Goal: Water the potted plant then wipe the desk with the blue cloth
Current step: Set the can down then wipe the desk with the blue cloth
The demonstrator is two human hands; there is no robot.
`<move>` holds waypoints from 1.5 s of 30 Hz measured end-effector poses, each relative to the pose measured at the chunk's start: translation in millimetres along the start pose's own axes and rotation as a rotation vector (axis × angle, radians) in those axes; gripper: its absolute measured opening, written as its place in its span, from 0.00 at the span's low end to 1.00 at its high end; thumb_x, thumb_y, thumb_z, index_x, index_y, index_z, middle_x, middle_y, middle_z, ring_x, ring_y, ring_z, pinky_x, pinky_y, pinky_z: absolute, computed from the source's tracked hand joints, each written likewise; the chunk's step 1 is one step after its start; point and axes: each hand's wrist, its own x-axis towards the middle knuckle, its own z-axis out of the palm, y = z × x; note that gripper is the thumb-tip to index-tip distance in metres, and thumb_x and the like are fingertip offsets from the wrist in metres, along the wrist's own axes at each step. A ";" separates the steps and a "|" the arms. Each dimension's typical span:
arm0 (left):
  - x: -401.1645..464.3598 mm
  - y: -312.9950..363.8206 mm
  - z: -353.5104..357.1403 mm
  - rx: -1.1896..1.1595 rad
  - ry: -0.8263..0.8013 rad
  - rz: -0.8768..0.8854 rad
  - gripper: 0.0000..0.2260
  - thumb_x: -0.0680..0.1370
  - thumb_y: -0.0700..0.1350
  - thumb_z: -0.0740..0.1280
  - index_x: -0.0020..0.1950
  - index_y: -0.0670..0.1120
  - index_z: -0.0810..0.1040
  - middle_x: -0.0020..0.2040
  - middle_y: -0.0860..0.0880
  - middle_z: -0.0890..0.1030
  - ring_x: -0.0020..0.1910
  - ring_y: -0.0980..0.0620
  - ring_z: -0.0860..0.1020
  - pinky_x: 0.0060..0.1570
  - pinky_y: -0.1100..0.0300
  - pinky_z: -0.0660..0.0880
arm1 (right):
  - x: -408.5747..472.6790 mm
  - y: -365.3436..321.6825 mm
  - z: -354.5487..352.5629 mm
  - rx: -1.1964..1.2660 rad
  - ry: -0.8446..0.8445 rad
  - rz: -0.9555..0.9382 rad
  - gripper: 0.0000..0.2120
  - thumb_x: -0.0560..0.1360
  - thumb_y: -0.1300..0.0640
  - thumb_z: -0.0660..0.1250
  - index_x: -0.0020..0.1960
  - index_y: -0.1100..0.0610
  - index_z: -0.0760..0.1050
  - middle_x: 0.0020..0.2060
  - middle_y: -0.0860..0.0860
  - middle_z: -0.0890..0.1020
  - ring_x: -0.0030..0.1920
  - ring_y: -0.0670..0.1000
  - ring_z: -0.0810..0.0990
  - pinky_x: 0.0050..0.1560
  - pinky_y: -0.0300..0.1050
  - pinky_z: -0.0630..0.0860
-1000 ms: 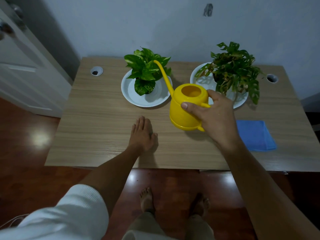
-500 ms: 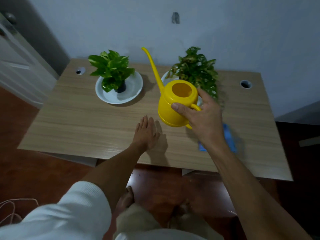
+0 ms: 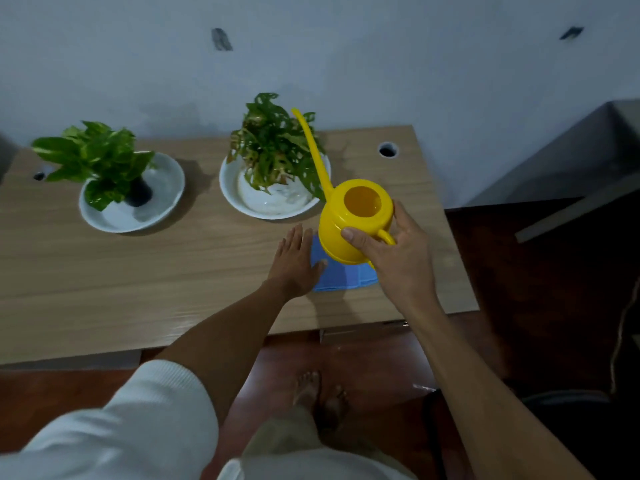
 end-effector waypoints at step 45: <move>78.7 50.4 68.3 -0.023 -0.200 0.225 0.39 0.83 0.61 0.62 0.85 0.46 0.47 0.86 0.49 0.47 0.85 0.50 0.46 0.83 0.51 0.47 | 30.2 174.6 -95.6 -0.320 0.383 0.260 0.31 0.69 0.39 0.79 0.69 0.40 0.73 0.55 0.36 0.82 0.56 0.41 0.82 0.57 0.47 0.82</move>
